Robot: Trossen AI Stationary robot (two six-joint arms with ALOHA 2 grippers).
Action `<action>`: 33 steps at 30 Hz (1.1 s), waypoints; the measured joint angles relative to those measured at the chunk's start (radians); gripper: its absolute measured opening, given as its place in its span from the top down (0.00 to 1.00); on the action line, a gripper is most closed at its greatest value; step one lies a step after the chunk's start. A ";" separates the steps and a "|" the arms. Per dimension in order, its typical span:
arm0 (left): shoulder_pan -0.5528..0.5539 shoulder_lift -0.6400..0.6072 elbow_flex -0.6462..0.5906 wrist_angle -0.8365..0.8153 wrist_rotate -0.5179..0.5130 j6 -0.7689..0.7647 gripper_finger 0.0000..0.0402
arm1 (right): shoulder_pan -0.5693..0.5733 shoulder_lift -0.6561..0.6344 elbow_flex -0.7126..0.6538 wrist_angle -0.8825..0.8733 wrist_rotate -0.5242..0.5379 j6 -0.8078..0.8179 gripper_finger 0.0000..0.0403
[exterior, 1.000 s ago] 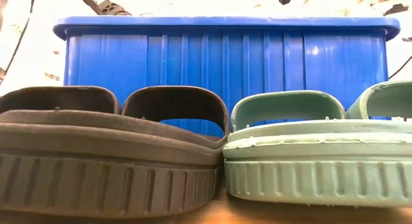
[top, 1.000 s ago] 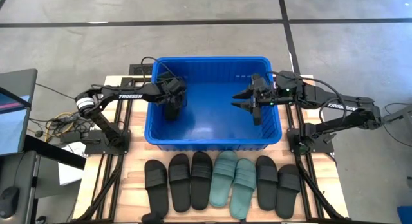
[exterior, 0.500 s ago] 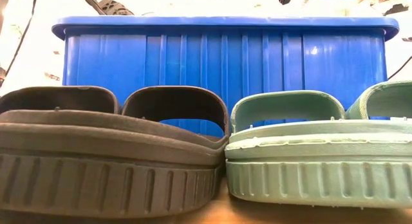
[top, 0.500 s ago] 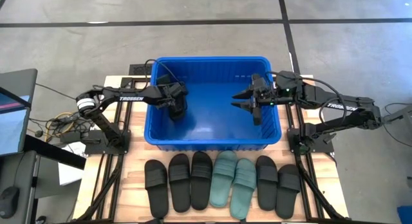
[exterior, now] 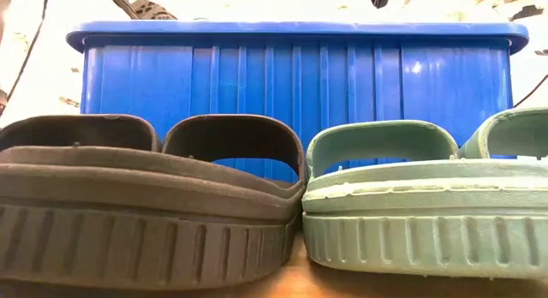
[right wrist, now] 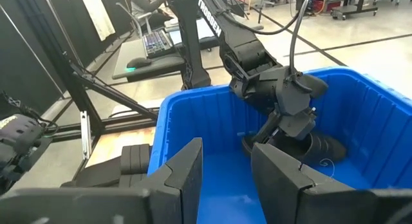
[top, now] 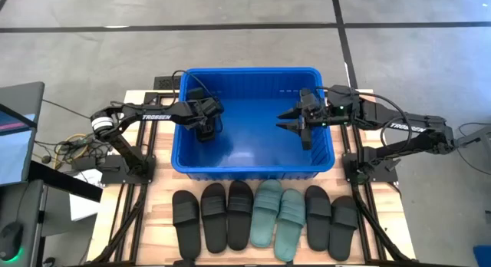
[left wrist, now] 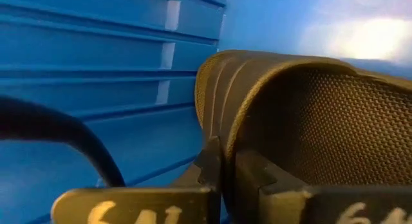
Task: Pick and place slides into bin
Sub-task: Put the black slide into the blue bin
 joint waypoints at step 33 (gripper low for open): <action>0.061 -0.002 0.000 -0.019 0.130 0.009 0.75 | 0.000 0.000 0.000 -0.030 -0.014 0.003 0.70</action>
